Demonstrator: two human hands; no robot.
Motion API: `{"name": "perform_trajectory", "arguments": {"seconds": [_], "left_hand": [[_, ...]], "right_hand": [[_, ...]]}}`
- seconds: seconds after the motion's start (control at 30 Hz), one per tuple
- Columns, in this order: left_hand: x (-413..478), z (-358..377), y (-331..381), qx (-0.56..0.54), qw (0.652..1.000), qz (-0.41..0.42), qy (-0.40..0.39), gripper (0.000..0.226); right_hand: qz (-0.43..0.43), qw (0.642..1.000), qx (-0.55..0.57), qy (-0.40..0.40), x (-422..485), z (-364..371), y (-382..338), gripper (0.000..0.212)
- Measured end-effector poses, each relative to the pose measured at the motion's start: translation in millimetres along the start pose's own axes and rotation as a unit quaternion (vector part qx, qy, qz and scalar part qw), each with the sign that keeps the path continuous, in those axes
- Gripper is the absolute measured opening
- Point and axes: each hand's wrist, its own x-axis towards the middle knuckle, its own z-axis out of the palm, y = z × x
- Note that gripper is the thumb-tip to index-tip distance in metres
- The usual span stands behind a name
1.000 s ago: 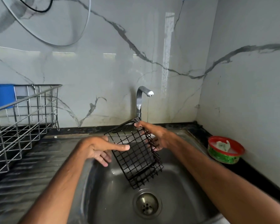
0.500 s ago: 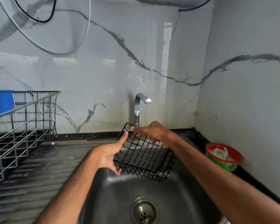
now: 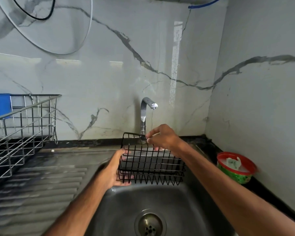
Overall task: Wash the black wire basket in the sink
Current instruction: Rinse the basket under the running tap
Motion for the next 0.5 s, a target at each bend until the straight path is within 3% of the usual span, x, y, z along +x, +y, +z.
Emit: {"name": "perform_trajectory", "arguments": {"seconds": [0.2,0.37,0.43,0.5], "left_hand": [[-3,2,-2,0.027,0.999,0.007,0.031,0.072],[1,5,-1,0.012,0.999,-0.002,0.03,0.092],[-2,5,0,0.009,1.0,-0.006,0.026,0.106],[-4,3,1,0.008,1.0,-0.007,0.028,0.126]], "right_hand": [[-0.035,0.979,-0.173,0.105,21,-1,16,0.022],[-0.039,0.969,-0.234,-0.074,18,32,20,0.095],[-0.083,0.965,-0.228,-0.098,14,51,8,0.105],[-0.129,0.954,-0.247,-0.114,9,66,-6,0.098]]}}
